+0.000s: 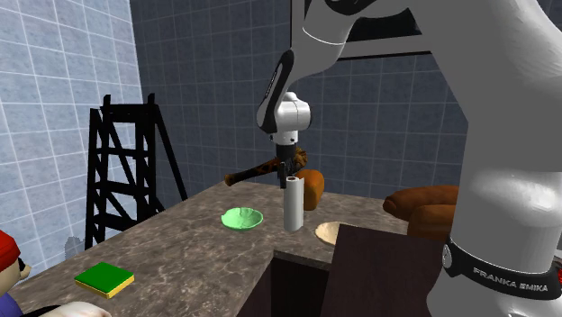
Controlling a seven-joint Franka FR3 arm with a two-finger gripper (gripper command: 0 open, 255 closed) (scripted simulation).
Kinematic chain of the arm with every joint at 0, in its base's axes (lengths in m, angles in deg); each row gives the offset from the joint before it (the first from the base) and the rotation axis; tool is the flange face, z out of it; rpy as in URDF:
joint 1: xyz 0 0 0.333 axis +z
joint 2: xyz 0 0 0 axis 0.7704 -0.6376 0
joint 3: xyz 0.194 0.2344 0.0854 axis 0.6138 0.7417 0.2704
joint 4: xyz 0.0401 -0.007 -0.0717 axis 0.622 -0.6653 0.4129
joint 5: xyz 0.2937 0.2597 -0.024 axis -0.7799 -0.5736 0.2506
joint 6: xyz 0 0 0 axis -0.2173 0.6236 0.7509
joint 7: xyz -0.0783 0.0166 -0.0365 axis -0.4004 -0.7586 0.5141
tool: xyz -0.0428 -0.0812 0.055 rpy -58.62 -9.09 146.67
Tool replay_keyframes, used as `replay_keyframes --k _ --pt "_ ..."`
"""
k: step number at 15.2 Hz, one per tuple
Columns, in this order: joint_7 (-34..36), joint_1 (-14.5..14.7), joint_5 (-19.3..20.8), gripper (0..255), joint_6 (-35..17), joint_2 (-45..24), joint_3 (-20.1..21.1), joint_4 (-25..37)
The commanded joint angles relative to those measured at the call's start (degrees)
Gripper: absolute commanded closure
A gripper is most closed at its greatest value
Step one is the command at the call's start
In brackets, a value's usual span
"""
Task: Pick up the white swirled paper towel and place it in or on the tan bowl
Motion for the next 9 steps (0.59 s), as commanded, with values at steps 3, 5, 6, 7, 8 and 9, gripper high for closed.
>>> replay_keyframes --k 3,5,6,7,8,9 --pt "-0.14 -0.07 -0.22 0 -0.55 -0.27 0.16 -0.27" --pt "-0.14 -0.07 -0.22 0 -0.55 -0.27 0.16 -0.27" --pt "-0.14 -0.07 -0.22 0 -0.55 -0.27 0.16 -0.27" --pt "-0.14 -0.07 -0.22 0 -0.54 -0.26 0.16 -0.26" --pt "-0.14 -0.07 -0.22 0 -0.54 -0.27 0.16 -0.26" --pt "-0.14 -0.07 -0.22 255 -0.54 -0.27 0.16 -0.26"
